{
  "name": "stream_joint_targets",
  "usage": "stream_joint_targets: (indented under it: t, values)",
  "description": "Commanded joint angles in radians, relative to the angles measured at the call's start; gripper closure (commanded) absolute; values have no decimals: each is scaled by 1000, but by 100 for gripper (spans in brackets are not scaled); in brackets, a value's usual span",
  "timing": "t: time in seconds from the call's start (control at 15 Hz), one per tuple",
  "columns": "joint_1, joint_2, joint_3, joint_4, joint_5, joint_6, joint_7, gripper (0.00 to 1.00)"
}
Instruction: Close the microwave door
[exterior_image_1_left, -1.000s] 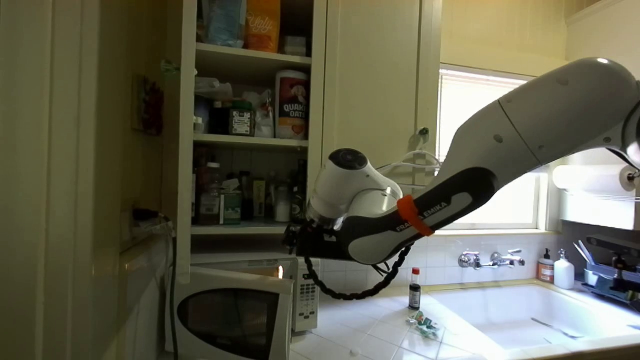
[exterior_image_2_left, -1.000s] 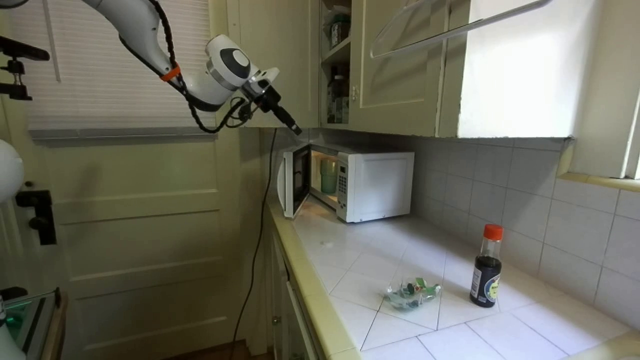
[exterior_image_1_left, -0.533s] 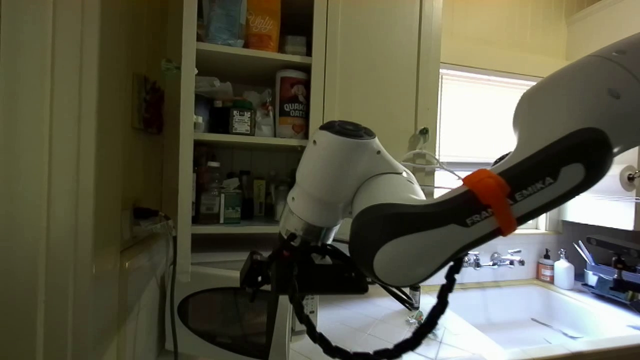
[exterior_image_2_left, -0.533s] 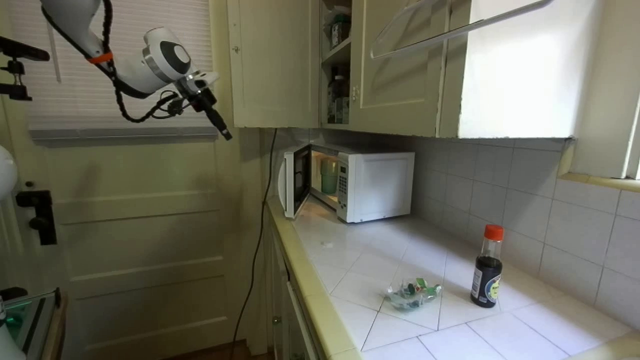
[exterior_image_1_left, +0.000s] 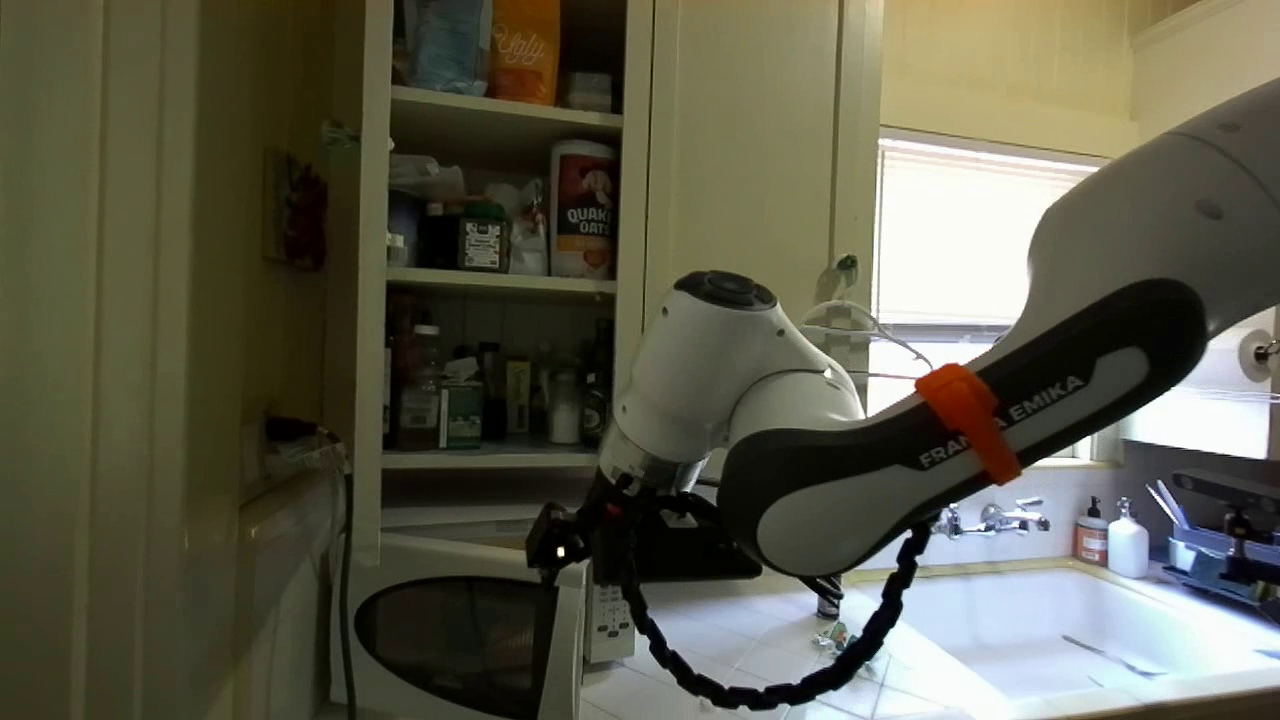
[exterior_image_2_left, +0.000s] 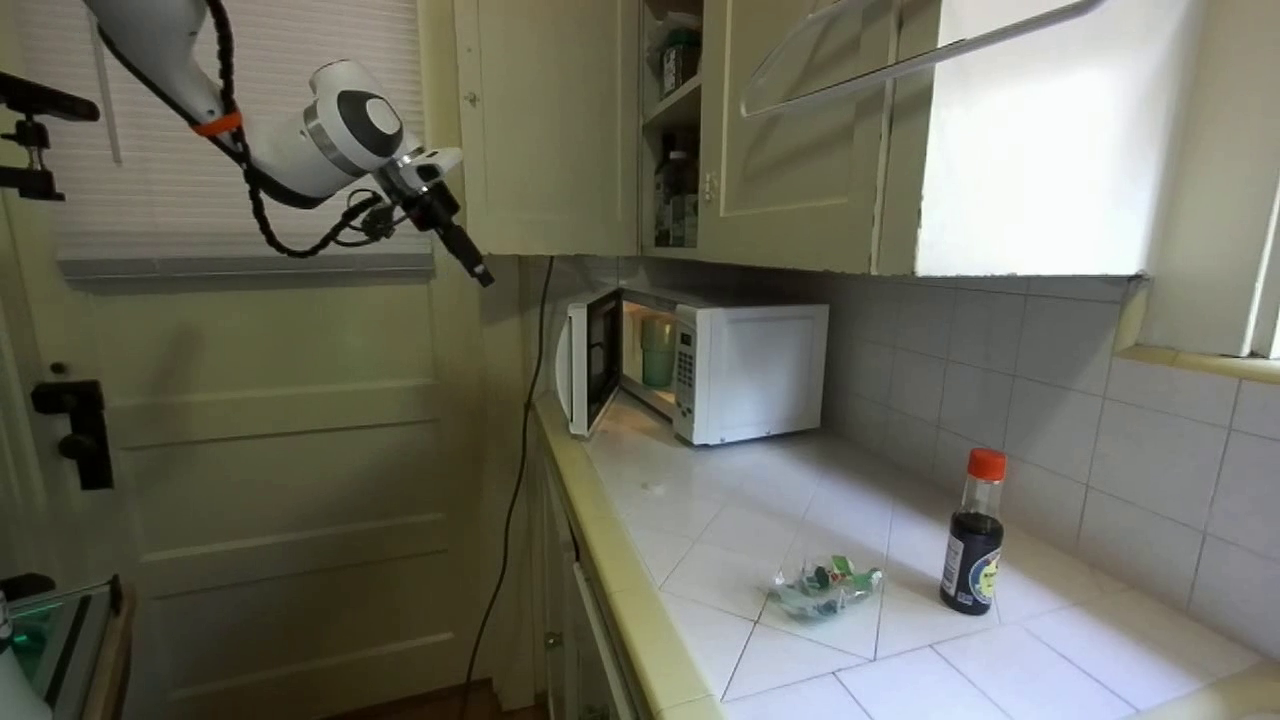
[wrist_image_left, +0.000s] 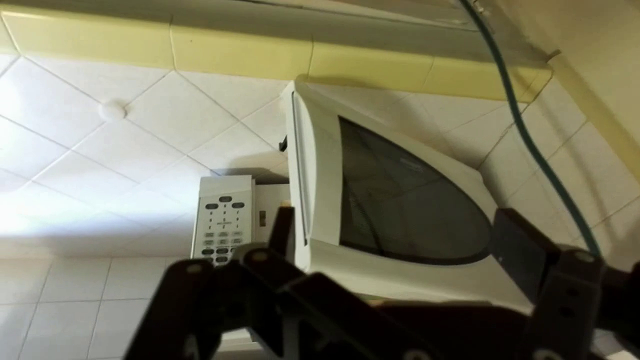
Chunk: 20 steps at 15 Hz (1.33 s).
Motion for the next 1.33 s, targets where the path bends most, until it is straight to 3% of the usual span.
stream_joint_targets:
  t: [0.0, 0.27, 0.53, 0.67, 0.73, 0.93, 1.27]
  values:
    - [-175, 141, 81, 81, 75, 101, -183, 0]
    - [-236, 281, 118, 180, 148, 148, -370, 0]
    - [-217, 372, 121, 268, 128, 148, -446, 0]
    - [-230, 374, 143, 278, 234, 156, -565, 0]
    - [-201, 354, 105, 253, 169, 141, -474, 0]
    - [-200, 365, 111, 273, 216, 142, -540, 0]
    - [-222, 470, 114, 375, 202, 233, -516, 0]
